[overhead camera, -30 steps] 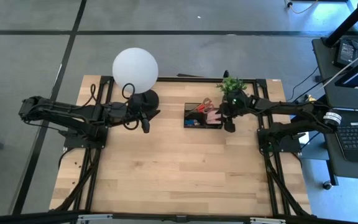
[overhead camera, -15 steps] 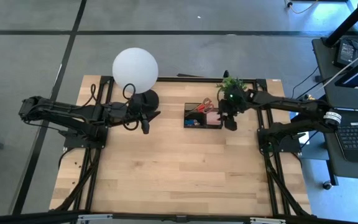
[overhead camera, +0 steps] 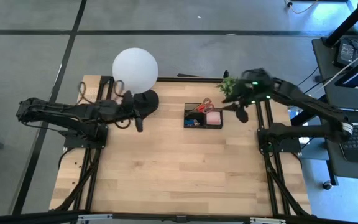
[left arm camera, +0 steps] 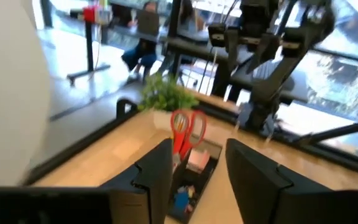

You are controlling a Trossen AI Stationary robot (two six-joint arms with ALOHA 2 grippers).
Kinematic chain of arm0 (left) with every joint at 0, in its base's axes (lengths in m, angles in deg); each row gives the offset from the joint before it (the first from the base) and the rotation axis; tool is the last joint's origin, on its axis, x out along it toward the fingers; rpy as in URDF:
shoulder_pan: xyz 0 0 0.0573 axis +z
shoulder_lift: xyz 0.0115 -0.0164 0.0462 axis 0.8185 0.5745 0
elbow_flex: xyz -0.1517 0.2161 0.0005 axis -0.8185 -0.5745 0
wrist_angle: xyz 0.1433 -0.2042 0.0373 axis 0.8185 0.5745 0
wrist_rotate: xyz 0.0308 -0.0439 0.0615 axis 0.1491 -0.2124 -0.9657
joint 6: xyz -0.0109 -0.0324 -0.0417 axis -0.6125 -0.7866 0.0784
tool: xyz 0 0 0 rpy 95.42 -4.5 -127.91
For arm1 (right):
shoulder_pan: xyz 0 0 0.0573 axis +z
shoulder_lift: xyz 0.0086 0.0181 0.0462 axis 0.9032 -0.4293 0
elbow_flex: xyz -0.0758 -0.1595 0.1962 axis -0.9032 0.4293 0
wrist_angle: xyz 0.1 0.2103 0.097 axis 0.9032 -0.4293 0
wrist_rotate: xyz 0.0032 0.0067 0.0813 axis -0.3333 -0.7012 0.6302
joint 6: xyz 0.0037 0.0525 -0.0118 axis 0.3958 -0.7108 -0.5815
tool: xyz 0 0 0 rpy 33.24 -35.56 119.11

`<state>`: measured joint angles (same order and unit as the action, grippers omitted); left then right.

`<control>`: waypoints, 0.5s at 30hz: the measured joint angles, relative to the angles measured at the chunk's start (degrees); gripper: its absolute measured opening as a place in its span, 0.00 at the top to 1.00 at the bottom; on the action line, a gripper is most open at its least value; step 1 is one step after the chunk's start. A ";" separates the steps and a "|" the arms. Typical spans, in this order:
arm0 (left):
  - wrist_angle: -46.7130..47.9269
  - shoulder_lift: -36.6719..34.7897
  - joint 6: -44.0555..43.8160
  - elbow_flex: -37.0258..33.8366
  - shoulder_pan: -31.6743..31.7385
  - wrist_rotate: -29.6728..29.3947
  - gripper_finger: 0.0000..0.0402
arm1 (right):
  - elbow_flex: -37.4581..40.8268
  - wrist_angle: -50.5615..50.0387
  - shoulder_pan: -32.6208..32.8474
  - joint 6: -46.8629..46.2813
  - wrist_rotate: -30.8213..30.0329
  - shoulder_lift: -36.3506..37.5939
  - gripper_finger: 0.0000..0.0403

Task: Pick and place office supplies into organizer
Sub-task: Return to Home Position

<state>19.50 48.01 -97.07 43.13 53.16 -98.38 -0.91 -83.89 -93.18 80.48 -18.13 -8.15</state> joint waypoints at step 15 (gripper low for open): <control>21.92 -20.59 5.11 0.09 0.00 -7.49 0.64 | 14.21 16.90 -0.02 -10.10 -12.52 27.49 0.60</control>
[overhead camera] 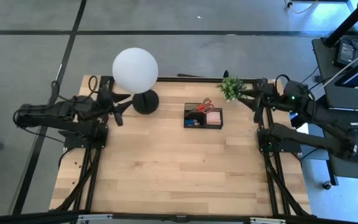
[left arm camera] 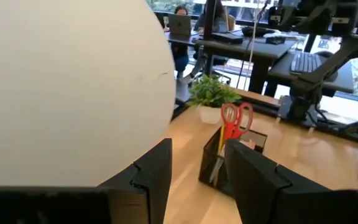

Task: Pick and place office supplies into organizer
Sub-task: Return to Home Position

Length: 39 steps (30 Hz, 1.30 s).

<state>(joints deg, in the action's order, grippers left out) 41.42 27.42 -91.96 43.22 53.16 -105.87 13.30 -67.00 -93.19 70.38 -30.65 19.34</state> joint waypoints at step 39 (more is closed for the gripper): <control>-18.56 -27.49 2.50 -29.31 0.00 13.63 0.64 | 16.72 5.51 -0.01 -0.59 -10.84 21.75 0.60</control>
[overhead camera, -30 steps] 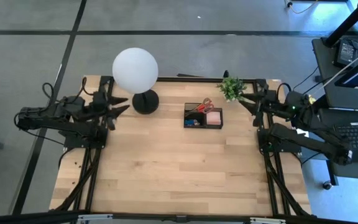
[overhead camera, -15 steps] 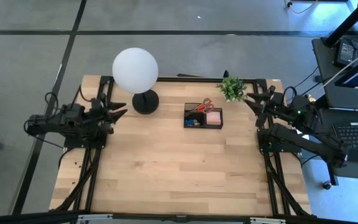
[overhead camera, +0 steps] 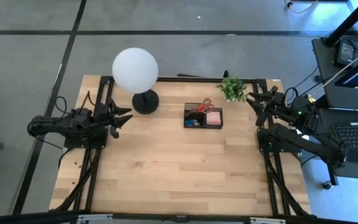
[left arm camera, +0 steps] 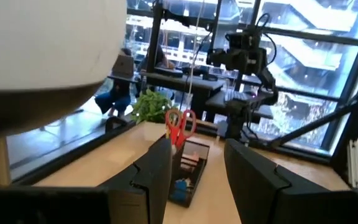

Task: Pick and place office supplies into organizer
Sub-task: Return to Home Position

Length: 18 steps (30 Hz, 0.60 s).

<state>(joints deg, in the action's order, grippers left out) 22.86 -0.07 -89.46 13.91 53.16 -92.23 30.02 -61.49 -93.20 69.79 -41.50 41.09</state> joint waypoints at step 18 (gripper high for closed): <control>-1.94 -0.04 -4.42 -6.55 0.00 -1.70 0.64 | 0.00 -0.77 0.00 0.13 0.02 0.00 0.60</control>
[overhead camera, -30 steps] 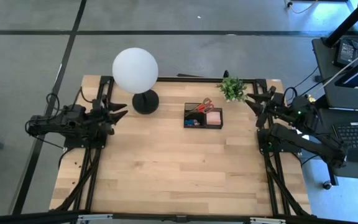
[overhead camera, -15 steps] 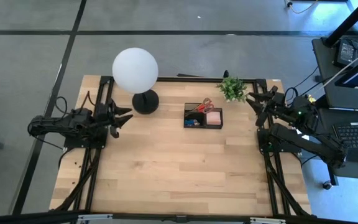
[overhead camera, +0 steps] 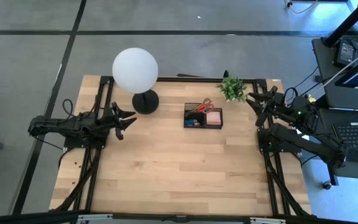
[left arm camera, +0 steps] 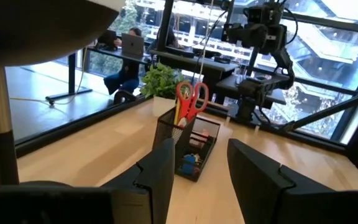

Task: Pick and place office supplies into organizer
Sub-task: Return to Home Position

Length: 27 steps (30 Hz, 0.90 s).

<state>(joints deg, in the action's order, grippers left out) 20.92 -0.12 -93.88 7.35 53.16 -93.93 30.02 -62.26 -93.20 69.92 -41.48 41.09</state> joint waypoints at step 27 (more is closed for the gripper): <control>0.42 0.04 3.54 -0.09 0.00 -2.83 0.64 | 26.16 30.43 -0.07 -3.58 -0.01 2.36 0.60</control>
<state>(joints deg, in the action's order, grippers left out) 21.34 -0.07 -90.34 7.27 53.16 -96.76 56.18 -31.83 -93.26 66.34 -41.49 43.45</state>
